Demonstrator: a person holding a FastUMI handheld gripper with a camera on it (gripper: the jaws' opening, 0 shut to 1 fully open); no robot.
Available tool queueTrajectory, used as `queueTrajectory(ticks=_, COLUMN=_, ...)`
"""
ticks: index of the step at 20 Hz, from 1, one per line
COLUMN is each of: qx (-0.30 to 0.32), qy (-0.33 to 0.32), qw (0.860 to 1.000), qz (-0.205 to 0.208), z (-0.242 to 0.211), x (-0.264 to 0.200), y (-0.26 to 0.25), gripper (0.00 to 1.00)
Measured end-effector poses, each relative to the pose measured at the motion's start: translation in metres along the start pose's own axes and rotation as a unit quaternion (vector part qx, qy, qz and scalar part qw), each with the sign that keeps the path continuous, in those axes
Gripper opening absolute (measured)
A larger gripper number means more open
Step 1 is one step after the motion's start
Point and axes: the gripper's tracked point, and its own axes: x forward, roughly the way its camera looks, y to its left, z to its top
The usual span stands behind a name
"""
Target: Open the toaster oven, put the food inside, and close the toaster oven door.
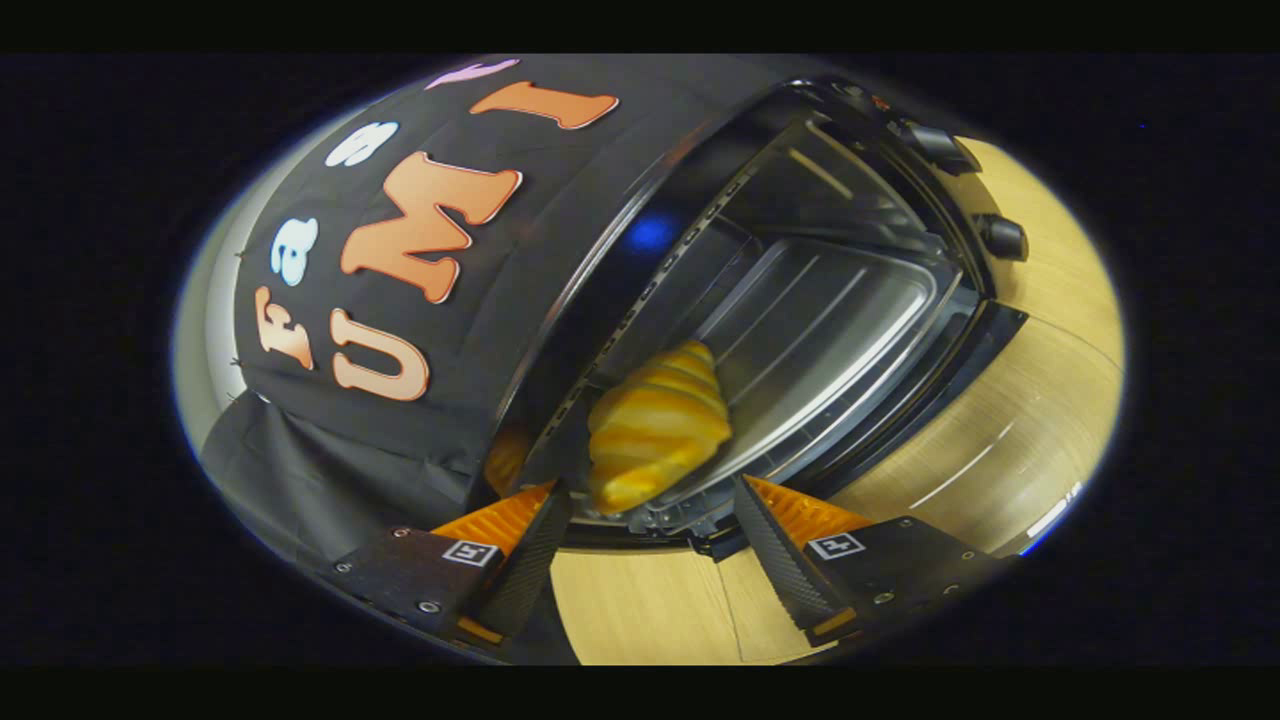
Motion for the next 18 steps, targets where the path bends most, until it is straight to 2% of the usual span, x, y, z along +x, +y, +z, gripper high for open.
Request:
queueTrajectory(ticks=1, qx=-0.004, qy=-0.001, qw=1.000, qz=-0.001, z=-0.001, x=-0.005, y=-0.001, gripper=0.97)
queueTrajectory(ticks=9, qx=-0.045, qy=-0.008, qw=0.999, qz=0.002, z=-0.002, x=-0.068, y=0.006, gripper=0.97)
queueTrajectory(ticks=14, qx=-0.108, qy=-0.011, qw=0.994, qz=-0.019, z=0.005, x=-0.115, y=-0.001, gripper=0.97)
queueTrajectory(ticks=18, qx=-0.174, qy=-0.018, qw=0.983, qz=-0.061, z=0.011, x=-0.147, y=-0.018, gripper=0.99)
